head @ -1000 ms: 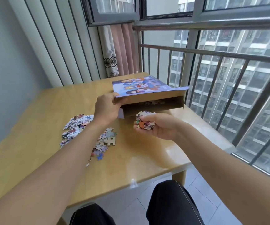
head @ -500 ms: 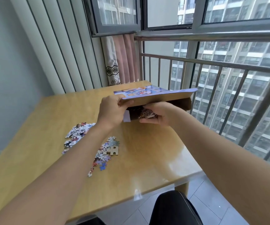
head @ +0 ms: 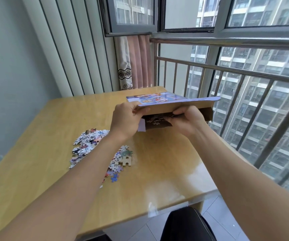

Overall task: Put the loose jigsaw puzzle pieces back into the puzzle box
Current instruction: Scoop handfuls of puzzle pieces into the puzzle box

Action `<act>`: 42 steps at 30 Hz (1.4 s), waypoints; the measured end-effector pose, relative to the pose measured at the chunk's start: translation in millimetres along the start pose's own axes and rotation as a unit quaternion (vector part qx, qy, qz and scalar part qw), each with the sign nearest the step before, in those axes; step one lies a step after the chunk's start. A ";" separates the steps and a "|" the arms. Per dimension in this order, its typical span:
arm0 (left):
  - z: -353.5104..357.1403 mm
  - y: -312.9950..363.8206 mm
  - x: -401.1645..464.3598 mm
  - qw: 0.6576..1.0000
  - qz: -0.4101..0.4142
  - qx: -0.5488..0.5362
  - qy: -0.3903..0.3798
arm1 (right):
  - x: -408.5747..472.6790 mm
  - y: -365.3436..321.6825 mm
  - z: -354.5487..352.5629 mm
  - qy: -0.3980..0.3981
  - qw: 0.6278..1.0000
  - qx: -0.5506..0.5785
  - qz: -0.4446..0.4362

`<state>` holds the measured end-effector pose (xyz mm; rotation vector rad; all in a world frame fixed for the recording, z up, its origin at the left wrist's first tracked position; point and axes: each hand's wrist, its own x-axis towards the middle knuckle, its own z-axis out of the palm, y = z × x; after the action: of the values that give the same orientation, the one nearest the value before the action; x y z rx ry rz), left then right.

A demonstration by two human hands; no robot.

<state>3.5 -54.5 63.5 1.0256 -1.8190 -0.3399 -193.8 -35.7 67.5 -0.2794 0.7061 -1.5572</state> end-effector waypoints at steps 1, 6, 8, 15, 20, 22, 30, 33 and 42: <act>-1.0 -0.8 0.7 1.000 -0.002 -0.002 0.005 | -1.4 -1.6 -1.8 -0.008 1.000 -0.005 -0.004; -10.0 -0.9 11.3 0.999 0.000 -0.012 0.049 | -2.0 -12.6 -2.9 0.001 0.993 -0.114 -0.040; -13.2 1.0 13.9 0.998 0.014 -0.010 0.056 | -1.6 -13.6 -2.8 -0.006 0.976 -0.202 -0.077; -18.2 -0.9 16.9 0.997 0.039 0.010 0.059 | -11.7 -13.4 -16.0 -0.068 0.596 -0.723 -0.342; -24.0 7.3 22.3 0.995 0.042 -0.022 0.090 | -8.6 -6.2 -15.4 -0.071 0.375 -0.790 -0.480; -30.9 14.7 28.7 0.993 0.063 -0.025 0.095 | -6.8 -14.8 -5.0 -0.064 0.339 -0.755 -0.558; -54.5 34.8 58.0 0.991 0.064 -0.053 0.105 | -18.5 -47.8 52.2 -0.083 0.274 -0.757 -0.587; -51.9 28.5 55.0 0.991 0.052 -0.051 0.109 | -22.3 -44.9 51.6 -0.081 0.284 -0.770 -0.566; -21.5 -2.0 26.3 0.998 -0.034 -0.024 0.047 | -12.0 -21.5 10.1 -0.085 0.279 -0.878 -0.380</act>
<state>18.6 -71.6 88.8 1.0545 -1.6874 -0.3705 -203.9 -27.5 90.7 -2.7342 2.0588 -0.5405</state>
